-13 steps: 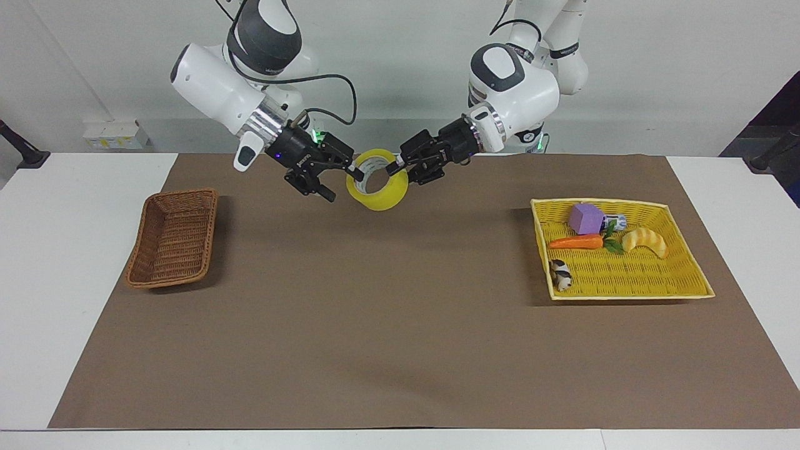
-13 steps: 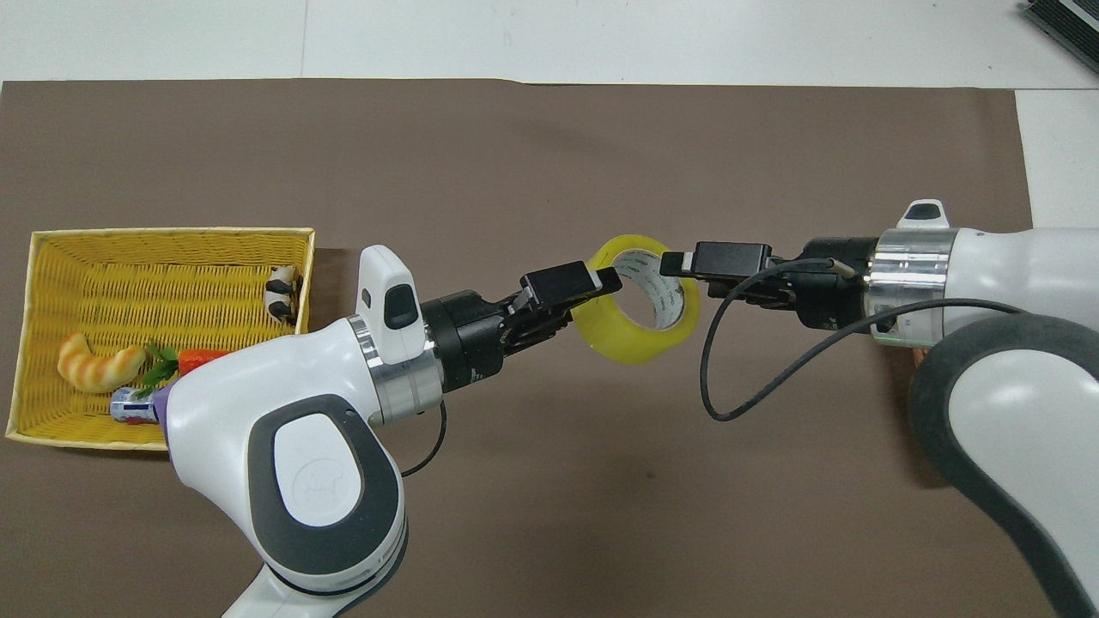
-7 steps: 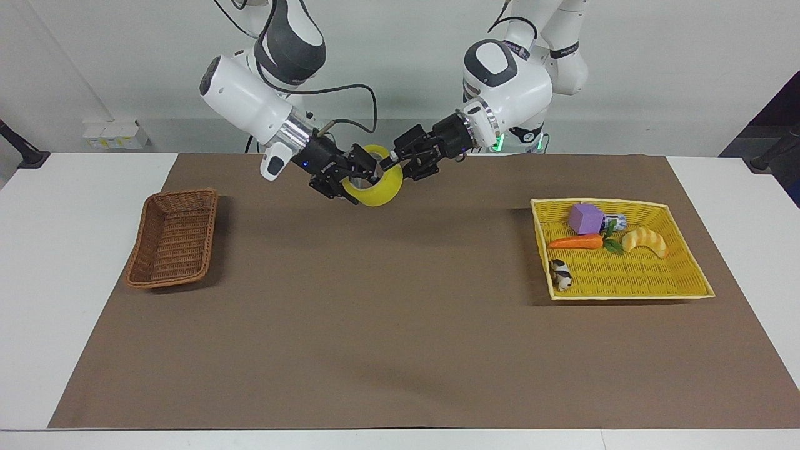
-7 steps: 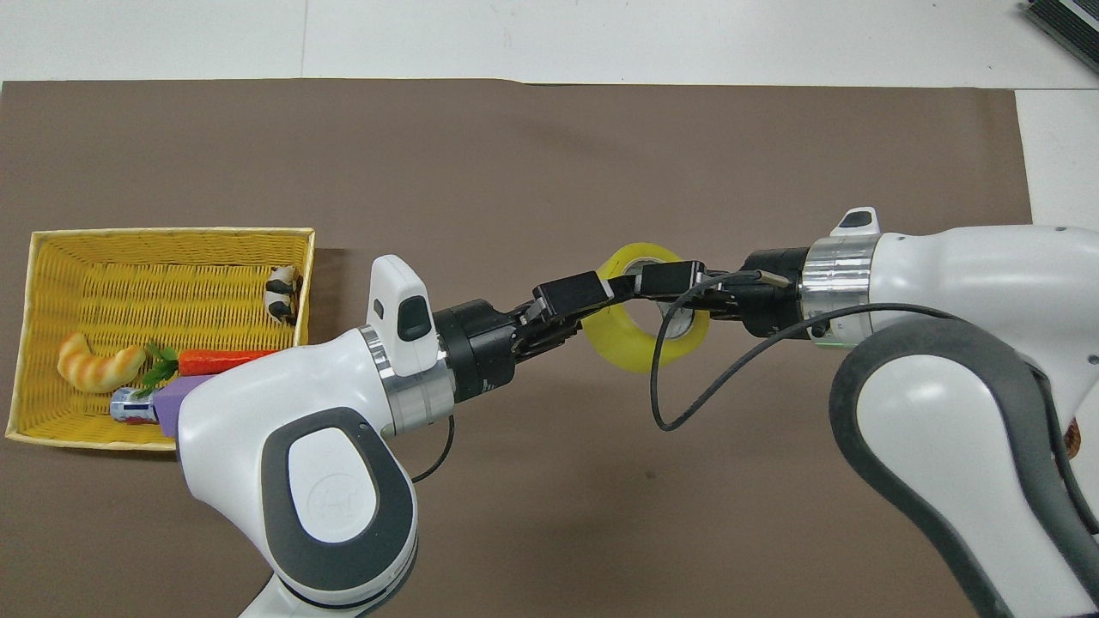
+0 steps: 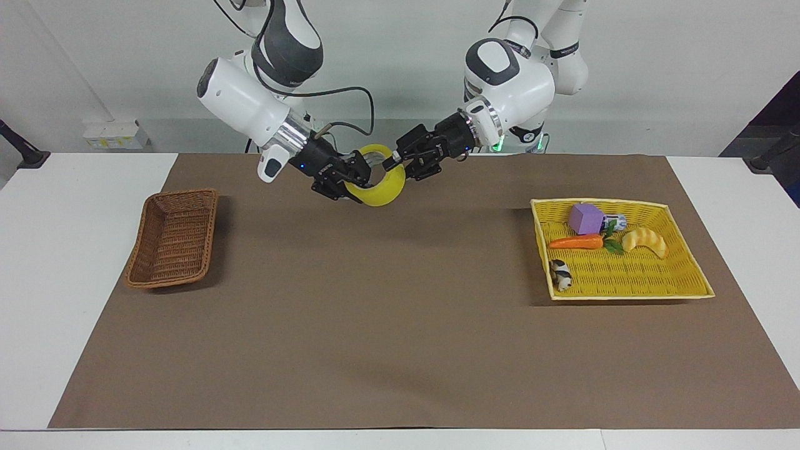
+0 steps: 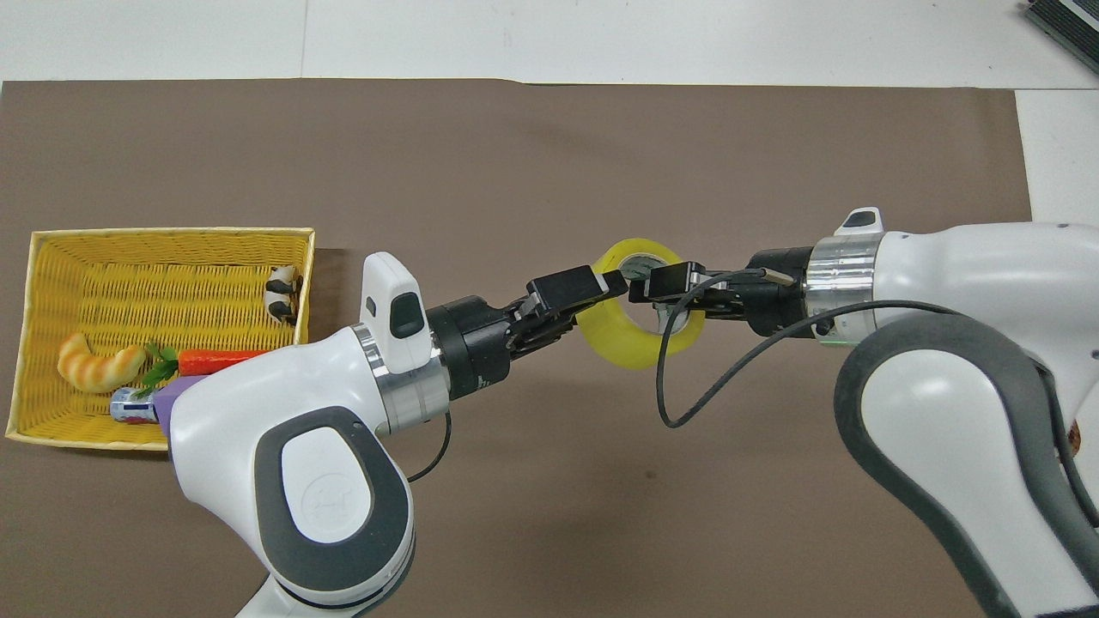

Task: Move tape to another basket
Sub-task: 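Carry the tape with the right gripper while the left gripper withdraws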

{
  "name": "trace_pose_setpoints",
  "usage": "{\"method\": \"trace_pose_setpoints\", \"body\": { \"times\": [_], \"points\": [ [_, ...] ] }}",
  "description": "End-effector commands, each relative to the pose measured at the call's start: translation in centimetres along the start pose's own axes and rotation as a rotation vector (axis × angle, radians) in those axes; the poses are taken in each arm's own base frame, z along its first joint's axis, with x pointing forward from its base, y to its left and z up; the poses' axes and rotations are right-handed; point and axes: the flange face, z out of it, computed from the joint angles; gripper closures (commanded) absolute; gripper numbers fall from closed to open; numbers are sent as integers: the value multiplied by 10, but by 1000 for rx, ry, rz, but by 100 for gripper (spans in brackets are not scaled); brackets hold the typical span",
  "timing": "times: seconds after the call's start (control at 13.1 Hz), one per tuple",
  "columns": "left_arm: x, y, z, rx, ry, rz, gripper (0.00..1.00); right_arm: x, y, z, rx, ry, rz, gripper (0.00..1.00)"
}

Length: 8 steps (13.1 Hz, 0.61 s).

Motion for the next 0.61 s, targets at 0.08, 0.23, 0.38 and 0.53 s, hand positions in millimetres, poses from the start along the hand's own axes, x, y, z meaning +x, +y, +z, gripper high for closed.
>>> {"method": "trace_pose_setpoints", "body": {
  "times": [0.08,0.23,0.38,0.53],
  "points": [
    [-9,10,-2,-20,-5,-29,20,3,-2,-2,-6,1,65,100],
    [-5,10,-2,-17,-1,-18,0,3,-1,-3,-9,2,76,100],
    [-4,10,-3,-14,1,-10,0,2,1,-2,-29,-9,70,100],
    [1,8,-6,9,19,20,0,3,7,-4,-63,-20,70,100]
  ]
}}
